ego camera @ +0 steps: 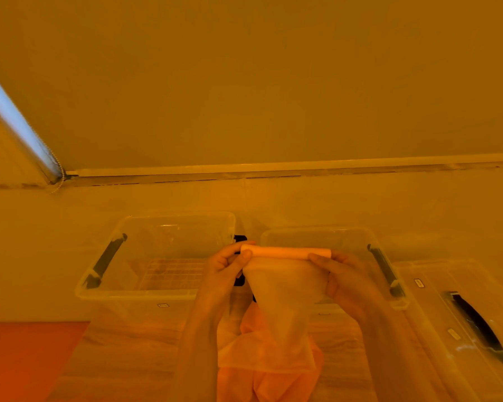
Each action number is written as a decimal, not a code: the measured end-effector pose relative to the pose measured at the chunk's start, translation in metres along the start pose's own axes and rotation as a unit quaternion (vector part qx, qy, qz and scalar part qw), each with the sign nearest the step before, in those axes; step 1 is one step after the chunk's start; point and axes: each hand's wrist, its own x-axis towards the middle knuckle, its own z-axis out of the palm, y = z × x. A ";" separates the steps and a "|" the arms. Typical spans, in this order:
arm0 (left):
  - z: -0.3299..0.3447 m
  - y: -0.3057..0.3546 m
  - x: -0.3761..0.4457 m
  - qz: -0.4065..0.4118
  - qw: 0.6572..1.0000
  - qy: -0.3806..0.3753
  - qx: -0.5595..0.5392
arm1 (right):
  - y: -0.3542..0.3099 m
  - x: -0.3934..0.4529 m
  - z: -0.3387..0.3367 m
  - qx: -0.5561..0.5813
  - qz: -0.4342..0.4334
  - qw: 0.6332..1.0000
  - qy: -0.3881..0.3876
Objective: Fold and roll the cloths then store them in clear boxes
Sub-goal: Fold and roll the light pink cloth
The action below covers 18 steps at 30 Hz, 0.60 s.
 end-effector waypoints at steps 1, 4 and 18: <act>-0.001 -0.001 0.000 0.002 1.000 0.002 -0.001 | 0.001 0.001 -0.001 -0.025 -0.002 1.000 0.009; -0.001 -0.003 0.001 -0.004 1.000 0.012 -0.013 | 0.005 0.003 -0.001 -0.103 -0.011 0.994 0.043; 0.002 0.000 -0.001 0.000 0.999 0.032 -0.001 | 0.003 0.000 -0.007 -0.066 0.003 0.998 0.022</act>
